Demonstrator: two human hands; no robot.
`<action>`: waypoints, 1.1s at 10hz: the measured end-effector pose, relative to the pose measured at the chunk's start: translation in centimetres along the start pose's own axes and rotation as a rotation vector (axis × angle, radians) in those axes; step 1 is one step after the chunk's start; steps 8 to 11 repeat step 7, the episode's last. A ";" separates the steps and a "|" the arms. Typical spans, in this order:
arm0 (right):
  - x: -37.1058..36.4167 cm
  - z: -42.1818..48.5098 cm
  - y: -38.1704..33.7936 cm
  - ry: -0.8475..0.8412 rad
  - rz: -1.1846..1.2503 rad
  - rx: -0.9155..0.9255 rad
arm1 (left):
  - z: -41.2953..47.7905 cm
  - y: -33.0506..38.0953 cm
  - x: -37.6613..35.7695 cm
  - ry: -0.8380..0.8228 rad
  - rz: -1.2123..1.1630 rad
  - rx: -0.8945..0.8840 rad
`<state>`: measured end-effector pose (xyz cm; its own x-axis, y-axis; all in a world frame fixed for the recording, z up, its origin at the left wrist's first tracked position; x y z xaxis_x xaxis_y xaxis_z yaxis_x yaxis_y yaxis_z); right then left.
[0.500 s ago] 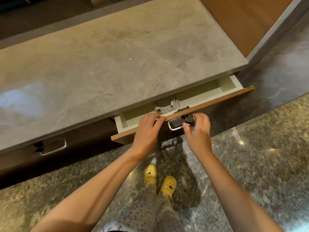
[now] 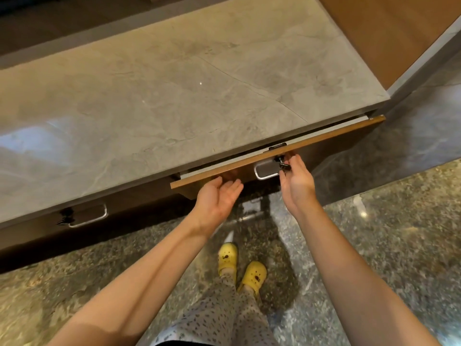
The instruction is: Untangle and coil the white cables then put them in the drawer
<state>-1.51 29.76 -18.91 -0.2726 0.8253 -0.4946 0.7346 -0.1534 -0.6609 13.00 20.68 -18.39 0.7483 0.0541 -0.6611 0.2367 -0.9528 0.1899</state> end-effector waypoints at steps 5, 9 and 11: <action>-1.9 1.1 -1.6 0.005 0.283 -0.030 | 1.0 1.5 -1.9 -0.024 0.167 -0.065; -0.8 0.7 -1.9 -0.065 0.260 -0.118 | 0.7 0.5 -1.7 -0.014 0.398 0.016; -0.8 0.7 -1.9 -0.065 0.260 -0.118 | 0.7 0.5 -1.7 -0.014 0.398 0.016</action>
Point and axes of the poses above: each hand's wrist, its own z-axis towards the middle knuckle, its own x-axis out of the back of the hand, y = z × x, the point moved 9 cm from there along z, towards the middle knuckle, and after that the axes turned 10 degrees about -y, right-handed, at the moved point
